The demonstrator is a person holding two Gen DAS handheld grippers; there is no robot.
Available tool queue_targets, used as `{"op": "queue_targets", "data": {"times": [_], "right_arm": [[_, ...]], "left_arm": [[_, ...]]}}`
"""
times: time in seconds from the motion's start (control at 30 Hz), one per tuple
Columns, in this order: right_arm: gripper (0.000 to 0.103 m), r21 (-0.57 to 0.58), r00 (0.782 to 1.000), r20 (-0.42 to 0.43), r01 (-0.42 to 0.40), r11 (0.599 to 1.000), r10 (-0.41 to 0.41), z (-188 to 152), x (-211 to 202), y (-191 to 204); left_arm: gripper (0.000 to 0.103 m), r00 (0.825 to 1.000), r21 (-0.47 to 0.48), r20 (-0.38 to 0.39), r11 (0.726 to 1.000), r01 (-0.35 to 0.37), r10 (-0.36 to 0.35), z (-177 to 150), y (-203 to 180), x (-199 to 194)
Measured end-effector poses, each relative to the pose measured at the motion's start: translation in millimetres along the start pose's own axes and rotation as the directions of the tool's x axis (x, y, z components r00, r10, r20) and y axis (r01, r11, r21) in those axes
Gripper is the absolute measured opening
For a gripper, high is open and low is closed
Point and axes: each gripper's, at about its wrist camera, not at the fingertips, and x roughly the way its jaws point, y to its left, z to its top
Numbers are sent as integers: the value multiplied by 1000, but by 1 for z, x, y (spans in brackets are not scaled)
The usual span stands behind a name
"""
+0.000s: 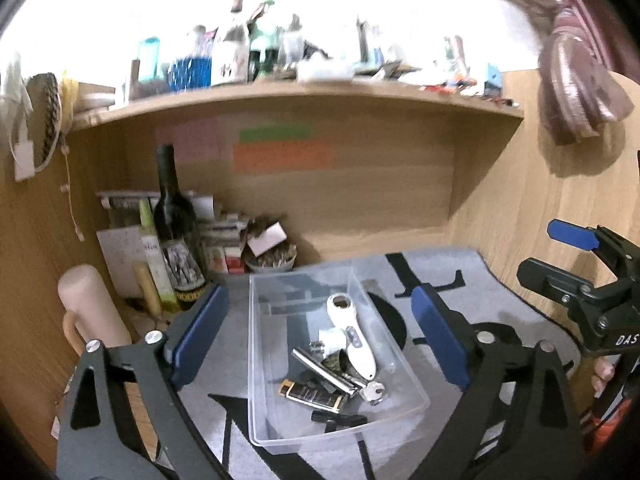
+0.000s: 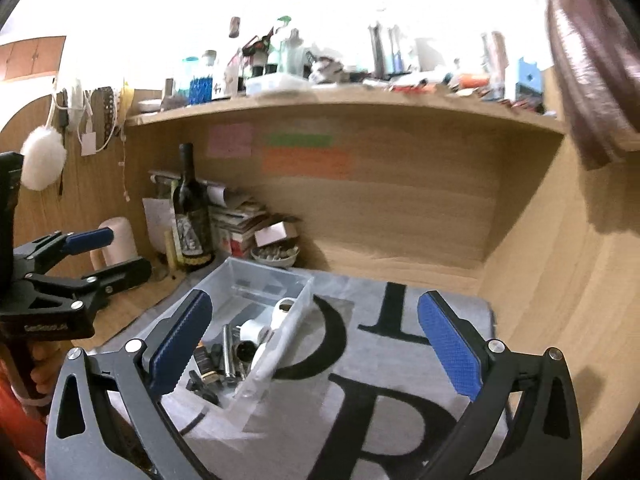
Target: Organize rigid objects
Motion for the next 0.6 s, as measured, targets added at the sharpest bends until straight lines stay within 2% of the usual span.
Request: {"op": "queue_targets", "data": {"times": [0.03,0.23,0.6], "right_arm": [[103,4,1000,12,5,1000,-5,-1,-4,-1],[103,21,998,55,29,999,-30,-5,-22,-5],[103,46,997,65,46,998,-49,-12,-26,-3]], "left_arm": [[102,1000,-1,15,1000,0,0,0,-2,-4],[103,996,-7,92,1000,-5,5,-2,-11,-23],[103,996,-17,93,1000,21,-19,-7,-15,-19]]}}
